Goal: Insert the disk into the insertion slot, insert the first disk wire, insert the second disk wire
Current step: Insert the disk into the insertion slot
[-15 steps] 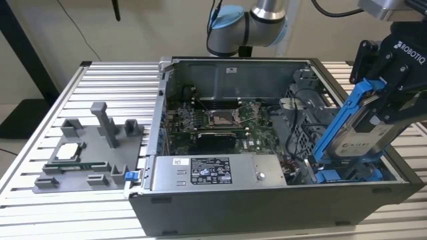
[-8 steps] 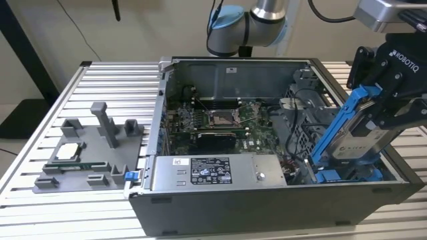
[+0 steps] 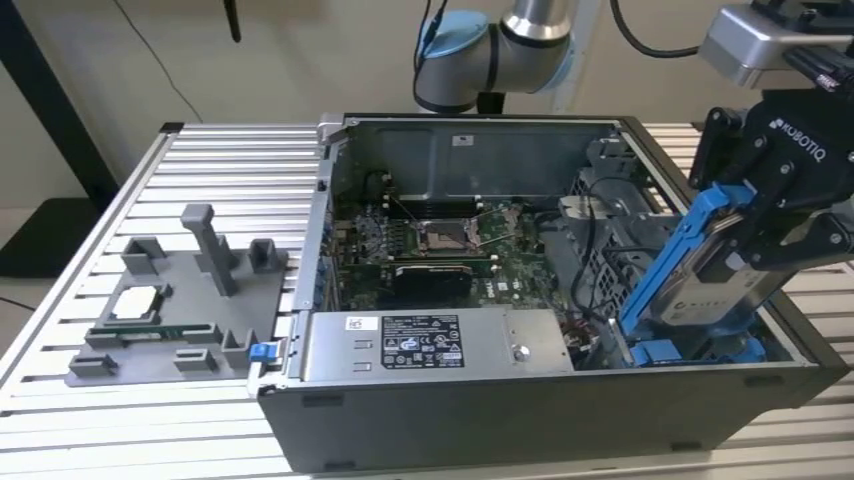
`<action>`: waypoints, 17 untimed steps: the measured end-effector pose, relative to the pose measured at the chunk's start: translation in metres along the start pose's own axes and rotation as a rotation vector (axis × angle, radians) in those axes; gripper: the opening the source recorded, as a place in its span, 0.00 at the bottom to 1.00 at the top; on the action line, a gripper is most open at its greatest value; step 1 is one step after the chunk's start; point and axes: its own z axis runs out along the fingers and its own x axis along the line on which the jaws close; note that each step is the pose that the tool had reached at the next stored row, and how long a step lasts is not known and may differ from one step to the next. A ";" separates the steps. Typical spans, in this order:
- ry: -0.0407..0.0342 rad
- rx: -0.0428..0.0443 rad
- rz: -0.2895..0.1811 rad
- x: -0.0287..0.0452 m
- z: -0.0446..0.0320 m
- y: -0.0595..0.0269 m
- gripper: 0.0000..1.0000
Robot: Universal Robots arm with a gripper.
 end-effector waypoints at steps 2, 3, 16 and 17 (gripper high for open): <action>-0.0005 0.0000 0.000 0.0002 0.0032 -0.0002 0.00; -0.0008 0.0000 0.000 0.0002 0.0048 -0.0004 0.00; -0.0066 -0.0001 0.000 -0.0032 0.0273 -0.0017 0.00; -0.0082 -0.0001 0.000 -0.0040 0.0288 -0.0018 0.00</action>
